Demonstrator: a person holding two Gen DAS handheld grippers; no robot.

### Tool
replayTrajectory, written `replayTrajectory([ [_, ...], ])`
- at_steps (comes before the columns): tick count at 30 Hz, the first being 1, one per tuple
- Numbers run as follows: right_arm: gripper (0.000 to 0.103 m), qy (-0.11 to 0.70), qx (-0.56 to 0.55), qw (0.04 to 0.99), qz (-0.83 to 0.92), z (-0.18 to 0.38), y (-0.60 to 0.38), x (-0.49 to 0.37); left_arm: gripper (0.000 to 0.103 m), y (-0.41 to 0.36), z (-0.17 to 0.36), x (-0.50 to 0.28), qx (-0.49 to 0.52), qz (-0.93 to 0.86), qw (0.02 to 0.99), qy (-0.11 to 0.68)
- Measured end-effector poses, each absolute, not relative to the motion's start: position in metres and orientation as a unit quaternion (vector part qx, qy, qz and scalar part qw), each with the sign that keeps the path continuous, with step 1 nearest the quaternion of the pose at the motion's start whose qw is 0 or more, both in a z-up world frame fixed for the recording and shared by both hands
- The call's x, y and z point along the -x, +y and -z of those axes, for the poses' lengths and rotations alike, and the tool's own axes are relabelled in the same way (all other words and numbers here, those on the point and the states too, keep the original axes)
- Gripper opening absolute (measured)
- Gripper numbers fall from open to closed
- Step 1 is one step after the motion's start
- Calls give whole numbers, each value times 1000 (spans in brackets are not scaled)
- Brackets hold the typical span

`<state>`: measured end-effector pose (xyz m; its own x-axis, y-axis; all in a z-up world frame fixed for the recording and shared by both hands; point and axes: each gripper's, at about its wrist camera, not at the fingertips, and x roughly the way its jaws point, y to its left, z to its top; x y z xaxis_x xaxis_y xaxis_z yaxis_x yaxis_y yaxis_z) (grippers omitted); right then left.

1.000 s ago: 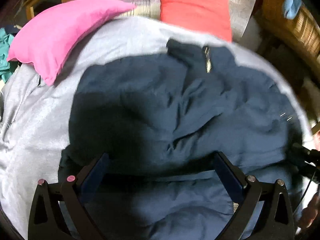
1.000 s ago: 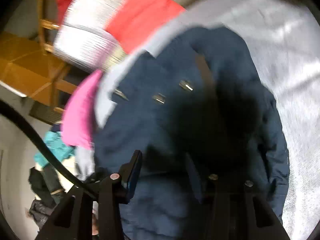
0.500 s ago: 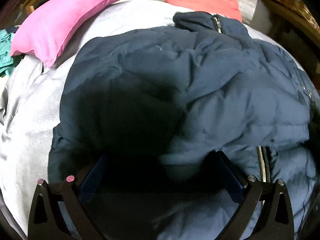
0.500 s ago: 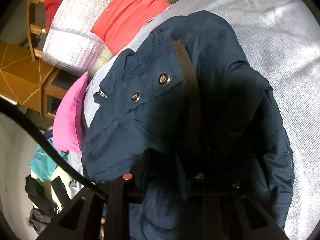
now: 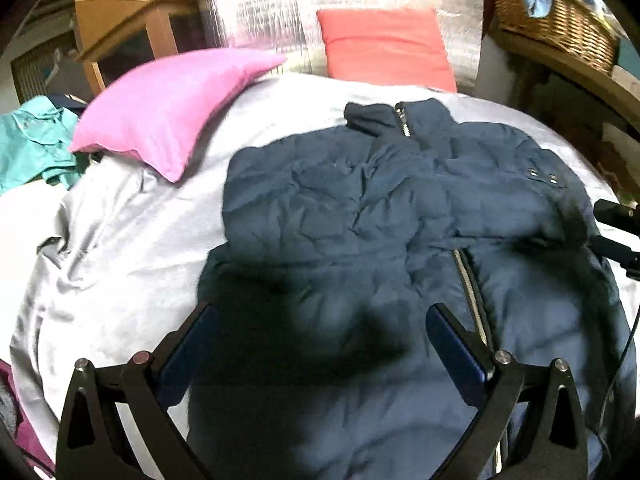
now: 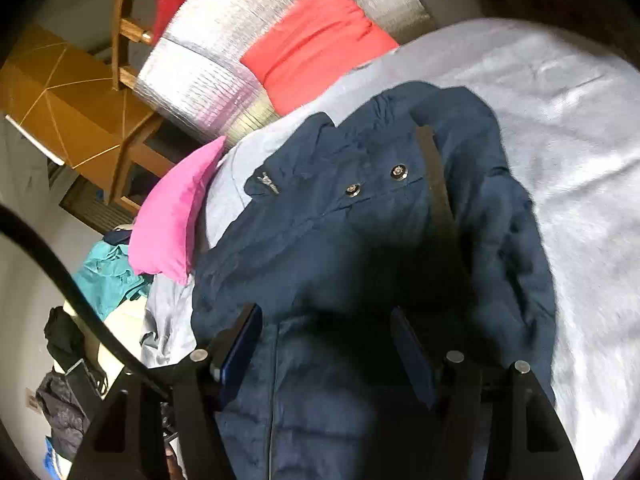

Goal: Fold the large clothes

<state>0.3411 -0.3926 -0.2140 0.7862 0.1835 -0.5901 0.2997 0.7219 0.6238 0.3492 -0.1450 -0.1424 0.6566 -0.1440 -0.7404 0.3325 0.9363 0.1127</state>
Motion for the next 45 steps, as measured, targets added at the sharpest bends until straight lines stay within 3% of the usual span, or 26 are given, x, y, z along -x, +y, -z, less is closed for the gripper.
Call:
replayTrajectory([
  [23, 70, 297, -278, 912, 54, 210, -306, -207, 103, -78, 156, -240, -135, 98, 916, 366],
  [45, 77, 293, -273, 913, 79, 225, -314, -120, 103, -57, 182, -191, -158, 79, 912, 371],
])
